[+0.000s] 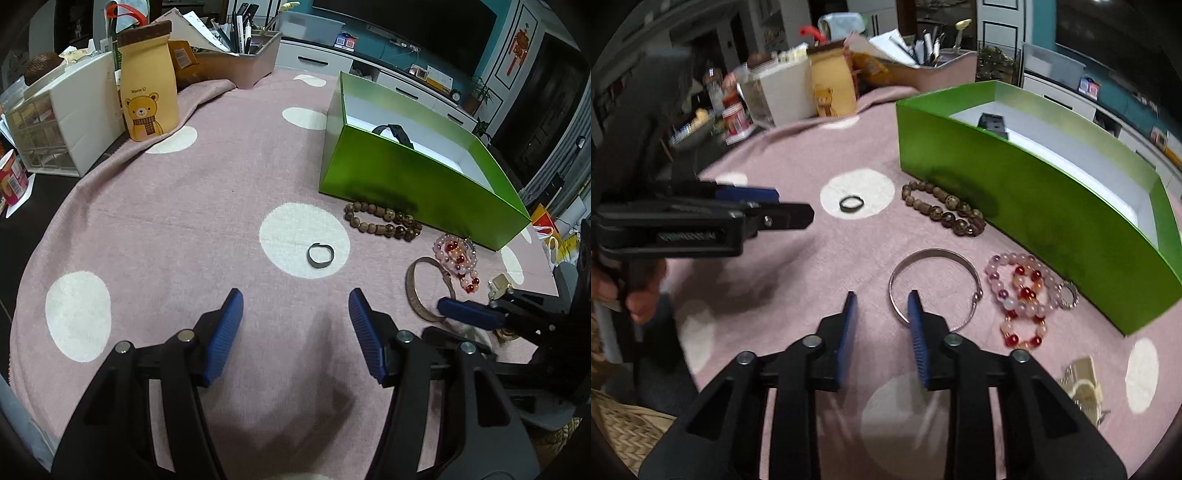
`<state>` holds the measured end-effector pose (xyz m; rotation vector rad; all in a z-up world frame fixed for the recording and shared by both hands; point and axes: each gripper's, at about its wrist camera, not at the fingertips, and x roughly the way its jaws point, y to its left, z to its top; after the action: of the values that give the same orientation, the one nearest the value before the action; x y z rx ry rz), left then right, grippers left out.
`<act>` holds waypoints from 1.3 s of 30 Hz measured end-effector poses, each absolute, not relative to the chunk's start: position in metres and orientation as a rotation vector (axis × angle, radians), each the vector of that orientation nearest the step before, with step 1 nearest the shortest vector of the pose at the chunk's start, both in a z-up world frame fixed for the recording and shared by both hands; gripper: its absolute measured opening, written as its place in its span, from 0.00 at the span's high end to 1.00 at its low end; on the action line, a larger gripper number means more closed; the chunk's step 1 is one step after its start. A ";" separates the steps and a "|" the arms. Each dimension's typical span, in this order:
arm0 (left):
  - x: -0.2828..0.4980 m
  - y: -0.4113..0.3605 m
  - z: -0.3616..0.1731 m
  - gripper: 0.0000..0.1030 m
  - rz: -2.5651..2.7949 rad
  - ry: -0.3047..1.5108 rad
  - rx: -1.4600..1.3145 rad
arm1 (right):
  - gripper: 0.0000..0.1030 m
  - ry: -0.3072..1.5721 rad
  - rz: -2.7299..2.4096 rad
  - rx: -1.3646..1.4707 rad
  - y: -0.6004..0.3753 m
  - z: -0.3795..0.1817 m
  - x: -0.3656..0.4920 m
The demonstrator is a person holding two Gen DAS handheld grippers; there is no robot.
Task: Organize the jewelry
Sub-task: 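Grasp the dark ring with the left tool while the right tool grasps the silver bangle, then carry the ring and bangle into the green box and release both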
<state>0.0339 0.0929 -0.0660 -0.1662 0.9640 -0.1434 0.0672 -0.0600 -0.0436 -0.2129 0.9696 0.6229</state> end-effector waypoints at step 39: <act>0.061 0.057 -0.064 0.84 -0.198 0.900 -0.092 | 0.97 0.736 0.486 0.091 -0.148 0.026 0.065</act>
<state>0.0609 0.0569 -0.0638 -0.0918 0.9003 -0.1979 0.0652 -0.1485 0.0264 0.0909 0.7365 0.4863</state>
